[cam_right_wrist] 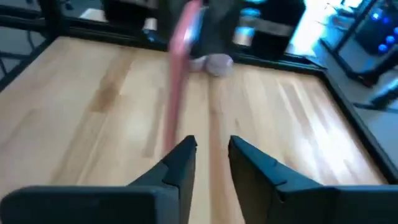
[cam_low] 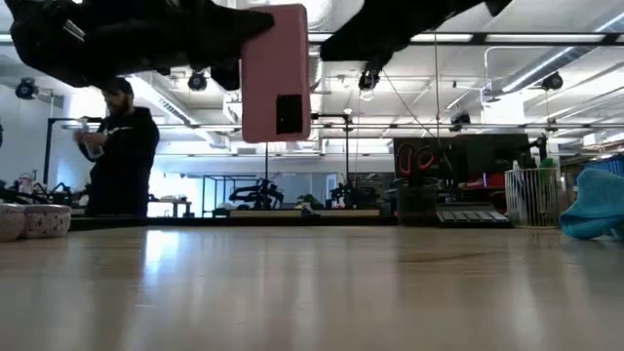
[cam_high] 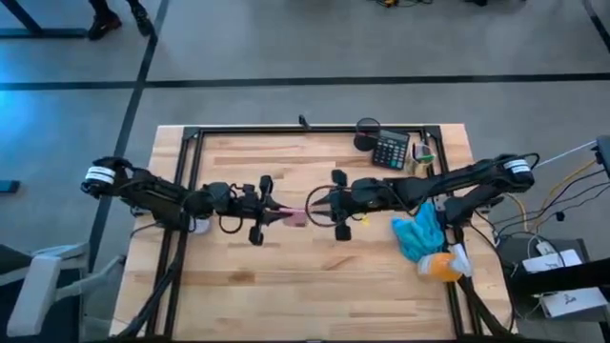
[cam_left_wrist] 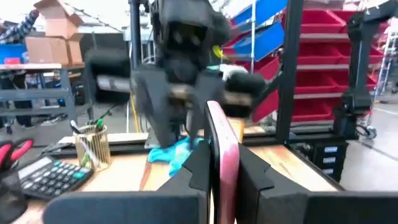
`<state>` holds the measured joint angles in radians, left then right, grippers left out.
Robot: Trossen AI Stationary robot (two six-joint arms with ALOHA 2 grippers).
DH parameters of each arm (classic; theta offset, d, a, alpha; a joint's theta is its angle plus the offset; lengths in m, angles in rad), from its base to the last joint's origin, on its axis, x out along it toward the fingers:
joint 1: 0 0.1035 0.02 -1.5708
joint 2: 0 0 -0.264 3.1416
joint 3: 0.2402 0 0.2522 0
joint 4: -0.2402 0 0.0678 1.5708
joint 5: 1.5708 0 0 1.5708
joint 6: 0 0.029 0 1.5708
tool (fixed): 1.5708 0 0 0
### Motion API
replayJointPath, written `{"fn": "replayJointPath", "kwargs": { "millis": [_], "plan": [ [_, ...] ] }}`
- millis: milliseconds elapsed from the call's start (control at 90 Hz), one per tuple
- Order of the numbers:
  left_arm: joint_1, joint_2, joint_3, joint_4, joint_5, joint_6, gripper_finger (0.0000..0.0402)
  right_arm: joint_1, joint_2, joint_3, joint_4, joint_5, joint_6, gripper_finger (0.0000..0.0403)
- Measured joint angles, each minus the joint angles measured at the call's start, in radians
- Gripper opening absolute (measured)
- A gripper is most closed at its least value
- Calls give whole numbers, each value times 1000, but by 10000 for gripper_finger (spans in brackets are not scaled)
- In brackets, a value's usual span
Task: Apply microfiber cloth
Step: Spray the cellphone with the spray bottle
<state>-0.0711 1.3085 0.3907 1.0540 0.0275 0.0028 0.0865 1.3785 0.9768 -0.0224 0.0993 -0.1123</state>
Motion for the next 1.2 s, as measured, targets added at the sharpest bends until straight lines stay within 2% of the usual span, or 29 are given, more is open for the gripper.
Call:
{"fn": "replayJointPath", "kwargs": {
  "millis": [167, 322, 578, 633, 733, 822, 922, 1056, 1200],
  "plan": [
    [2, -12, -20, -8, -171, 51, 11, 3, -144, 66, -283, -9, 53, 114],
    [4, 35, -11, -7, -296, 56, 11, 7, -228, 194, -615, 48, 273, 117],
    [14, 117, 32, -13, -303, 55, 11, 19, -195, 469, -1258, -3, 602, 113],
    [22, 130, 45, -22, -303, 64, 10, 19, -177, 503, -1400, -16, 689, 120],
    [49, 132, 81, -31, -303, 77, 10, 22, -172, 519, -1546, -67, 837, 140],
    [72, 131, 120, -47, -291, 72, 10, 29, -185, 496, -1540, -165, 946, 165],
    [97, 131, 157, -137, -207, 75, 10, 30, -197, 492, -1548, -305, 1077, 193],
    [112, 140, 167, -156, -100, 85, 10, 57, -235, 486, -1547, -360, 1234, 227],
    [113, 142, 173, -155, -63, 90, 10, 98, -281, 484, -1547, -448, 1404, 250]
  ]
}}
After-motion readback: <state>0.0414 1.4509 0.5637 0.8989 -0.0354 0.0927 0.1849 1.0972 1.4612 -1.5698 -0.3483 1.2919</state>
